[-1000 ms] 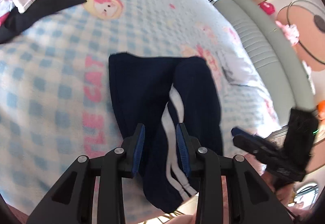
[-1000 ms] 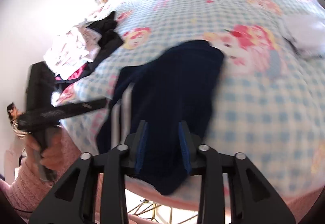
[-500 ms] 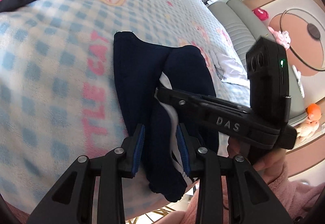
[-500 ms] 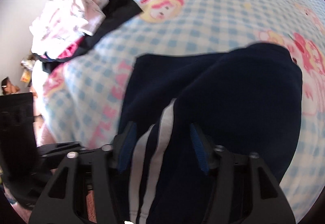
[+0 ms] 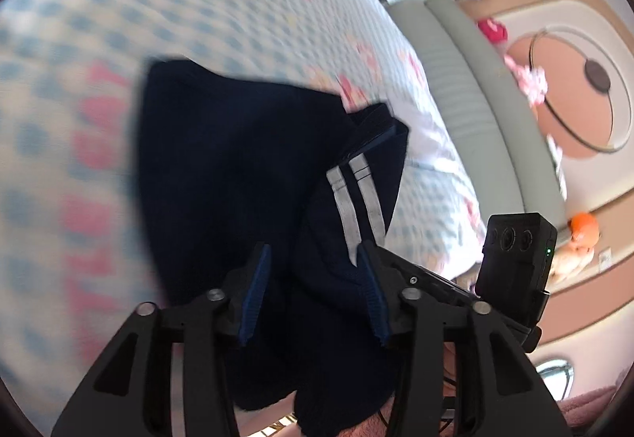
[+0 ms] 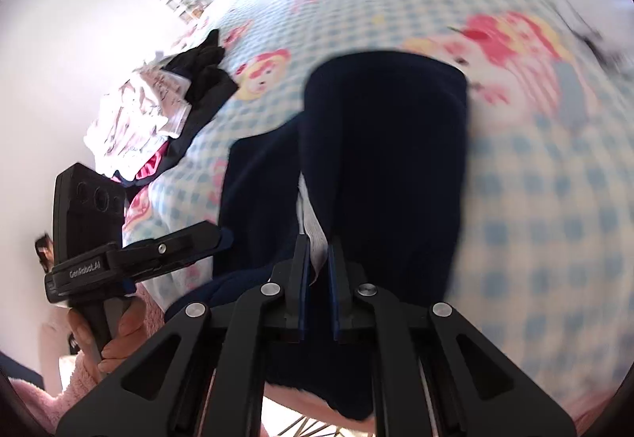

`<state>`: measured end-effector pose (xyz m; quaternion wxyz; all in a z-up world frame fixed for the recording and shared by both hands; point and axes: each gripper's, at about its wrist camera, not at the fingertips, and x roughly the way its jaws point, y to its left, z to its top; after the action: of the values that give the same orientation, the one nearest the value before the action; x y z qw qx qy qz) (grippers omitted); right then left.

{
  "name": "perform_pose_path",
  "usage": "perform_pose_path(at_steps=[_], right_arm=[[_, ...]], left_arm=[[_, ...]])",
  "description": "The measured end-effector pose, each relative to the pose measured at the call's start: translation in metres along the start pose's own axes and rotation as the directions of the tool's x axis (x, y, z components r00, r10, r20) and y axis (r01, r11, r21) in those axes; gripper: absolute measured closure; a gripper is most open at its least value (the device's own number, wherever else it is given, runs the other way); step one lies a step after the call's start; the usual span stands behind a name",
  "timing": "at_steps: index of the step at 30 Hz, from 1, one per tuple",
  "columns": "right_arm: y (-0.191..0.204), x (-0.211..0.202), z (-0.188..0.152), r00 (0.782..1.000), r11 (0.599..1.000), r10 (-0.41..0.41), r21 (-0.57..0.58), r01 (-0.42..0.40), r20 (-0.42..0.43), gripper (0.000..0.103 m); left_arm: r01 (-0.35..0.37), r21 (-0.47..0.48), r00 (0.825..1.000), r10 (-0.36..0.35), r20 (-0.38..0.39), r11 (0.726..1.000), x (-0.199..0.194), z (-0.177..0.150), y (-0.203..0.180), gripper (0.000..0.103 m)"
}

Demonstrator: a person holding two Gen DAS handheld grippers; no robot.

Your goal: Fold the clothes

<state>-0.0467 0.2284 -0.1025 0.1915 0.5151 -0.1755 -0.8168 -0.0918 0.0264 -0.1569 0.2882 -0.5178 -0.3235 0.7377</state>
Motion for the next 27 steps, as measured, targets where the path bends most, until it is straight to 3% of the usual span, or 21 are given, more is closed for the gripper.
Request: perform_pose_path(at_steps=[5, 10, 12, 18, 19, 21, 27], right_arm=[[-0.018, -0.007, -0.011, 1.000, 0.999, 0.008, 0.050, -0.009, 0.010, 0.096], [-0.023, -0.009, -0.015, 1.000, 0.999, 0.017, 0.052, -0.017, 0.015, 0.095], [-0.024, -0.006, -0.016, 1.000, 0.999, 0.011, 0.053, -0.012, 0.013, 0.095], [-0.022, -0.002, -0.015, 1.000, 0.998, -0.032, 0.051, 0.032, -0.002, 0.091], [-0.021, -0.002, -0.013, 1.000, 0.999, -0.025, 0.048, 0.025, 0.005, 0.087], [-0.017, -0.004, -0.011, 1.000, 0.999, -0.014, 0.040, 0.013, 0.018, 0.078], [-0.009, -0.015, -0.001, 0.997, 0.998, -0.044, 0.045, 0.041, 0.069, 0.071]], left_arm=[[-0.052, 0.033, 0.996, 0.054, -0.067, 0.998, 0.028, -0.006, -0.011, 0.050], [0.041, 0.022, 0.996, -0.039, -0.079, 0.999, 0.035, -0.005, -0.016, 0.050], [0.018, 0.019, 0.996, -0.016, -0.084, 1.000, 0.038, -0.004, -0.015, 0.051], [-0.089, 0.087, 0.995, 0.092, -0.028, 0.992, 0.029, -0.006, -0.029, 0.074], [-0.113, 0.101, 0.993, 0.114, -0.013, 0.989, 0.026, -0.006, -0.032, 0.078], [-0.160, 0.123, 0.987, 0.158, 0.025, 0.979, 0.018, -0.005, -0.037, 0.081], [-0.282, 0.159, 0.954, 0.258, 0.155, 0.946, -0.016, -0.002, -0.049, 0.087]])
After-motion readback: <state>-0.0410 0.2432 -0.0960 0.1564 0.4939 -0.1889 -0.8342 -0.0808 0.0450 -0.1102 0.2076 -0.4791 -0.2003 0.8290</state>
